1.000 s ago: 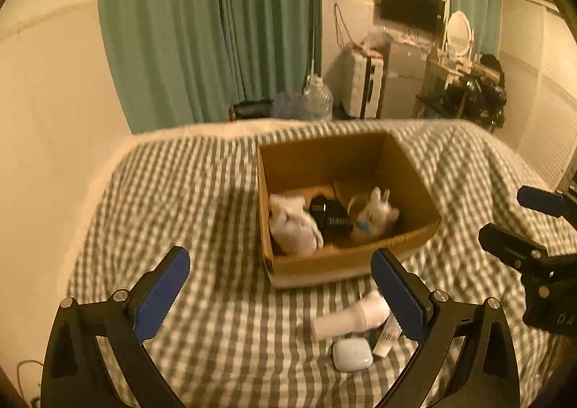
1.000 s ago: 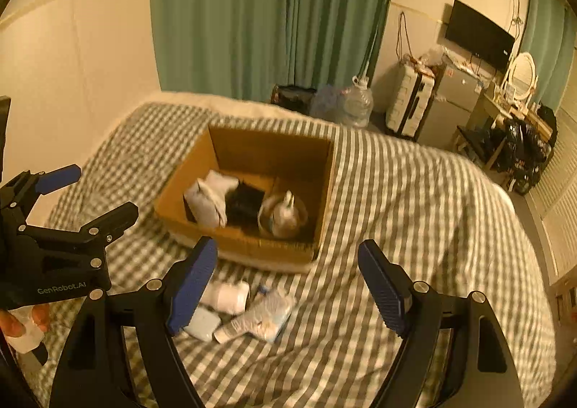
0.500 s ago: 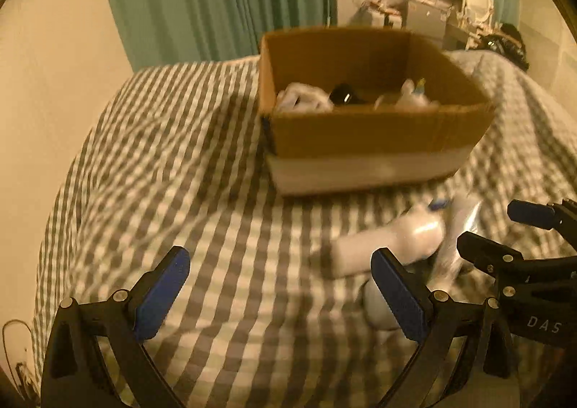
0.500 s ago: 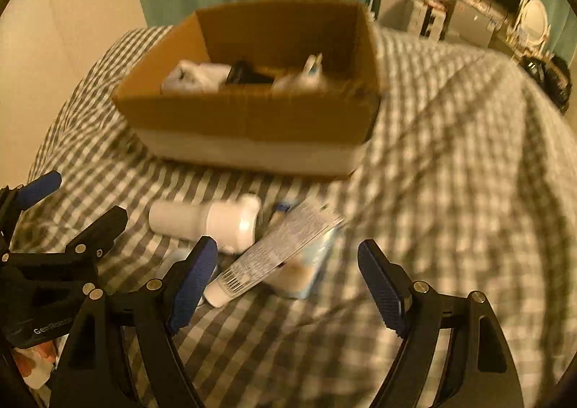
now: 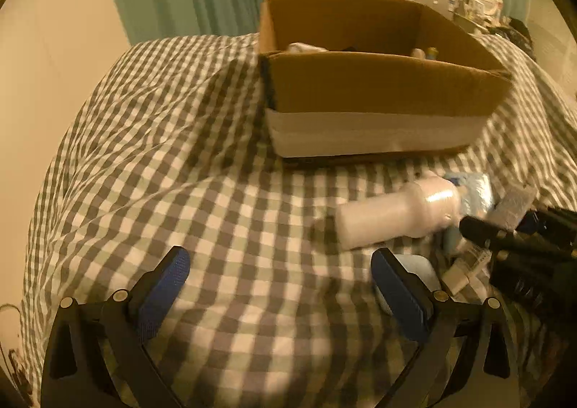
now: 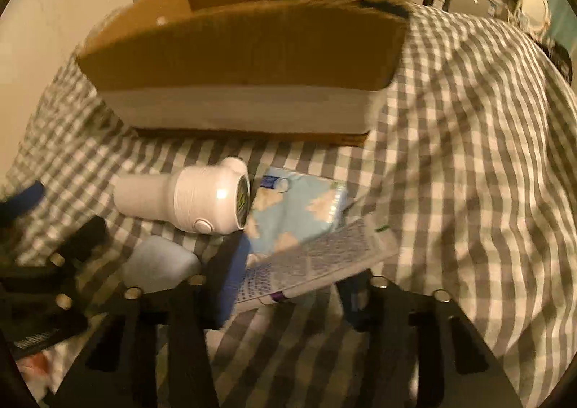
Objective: Organize objects
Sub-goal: 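Grasp the toothpaste tube with the right tool while the left tool grasps the white earbud case, then carry the tube and earbud case into the box and open both tools, then lift both open tools out of the box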
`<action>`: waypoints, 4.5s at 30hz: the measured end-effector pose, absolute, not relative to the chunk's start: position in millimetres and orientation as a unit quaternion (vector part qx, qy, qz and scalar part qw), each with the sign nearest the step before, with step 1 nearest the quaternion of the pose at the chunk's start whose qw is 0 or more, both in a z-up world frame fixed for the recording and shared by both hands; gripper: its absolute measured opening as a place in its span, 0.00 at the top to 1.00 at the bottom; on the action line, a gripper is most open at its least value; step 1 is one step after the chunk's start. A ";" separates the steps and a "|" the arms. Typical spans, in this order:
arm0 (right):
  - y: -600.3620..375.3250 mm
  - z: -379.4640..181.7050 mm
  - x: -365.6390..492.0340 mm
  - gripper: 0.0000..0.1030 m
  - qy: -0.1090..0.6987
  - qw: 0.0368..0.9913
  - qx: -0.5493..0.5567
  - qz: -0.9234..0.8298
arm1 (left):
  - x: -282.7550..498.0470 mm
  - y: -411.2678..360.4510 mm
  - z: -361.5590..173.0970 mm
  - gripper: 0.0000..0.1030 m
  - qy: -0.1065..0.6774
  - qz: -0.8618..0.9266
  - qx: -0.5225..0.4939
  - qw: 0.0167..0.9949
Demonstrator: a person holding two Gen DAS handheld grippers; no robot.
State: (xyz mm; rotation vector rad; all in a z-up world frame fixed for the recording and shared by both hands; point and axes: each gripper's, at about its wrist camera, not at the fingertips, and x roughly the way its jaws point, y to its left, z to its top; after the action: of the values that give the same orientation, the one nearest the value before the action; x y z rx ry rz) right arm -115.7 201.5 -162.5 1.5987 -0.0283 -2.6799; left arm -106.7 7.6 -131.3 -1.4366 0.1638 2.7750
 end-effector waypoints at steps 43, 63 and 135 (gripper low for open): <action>191.8 -150.4 -95.4 0.82 -0.016 0.062 0.503 -0.862 | -93.6 29.3 -141.0 0.49 0.012 0.877 -0.478 0.057; 201.2 -73.2 -64.2 0.82 0.006 0.057 0.440 -0.896 | -86.1 20.5 -79.9 0.49 0.006 0.903 -0.425 0.065; 213.8 61.7 -151.8 0.25 0.040 0.040 0.352 -0.934 | -147.0 0.5 65.9 0.00 0.001 0.948 -0.312 0.065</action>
State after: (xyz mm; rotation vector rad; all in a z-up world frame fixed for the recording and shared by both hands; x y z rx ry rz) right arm -151.8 213.8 61.7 1.0782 0.1225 -2.8624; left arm -147.0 0.5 65.9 -0.9409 0.0024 2.8602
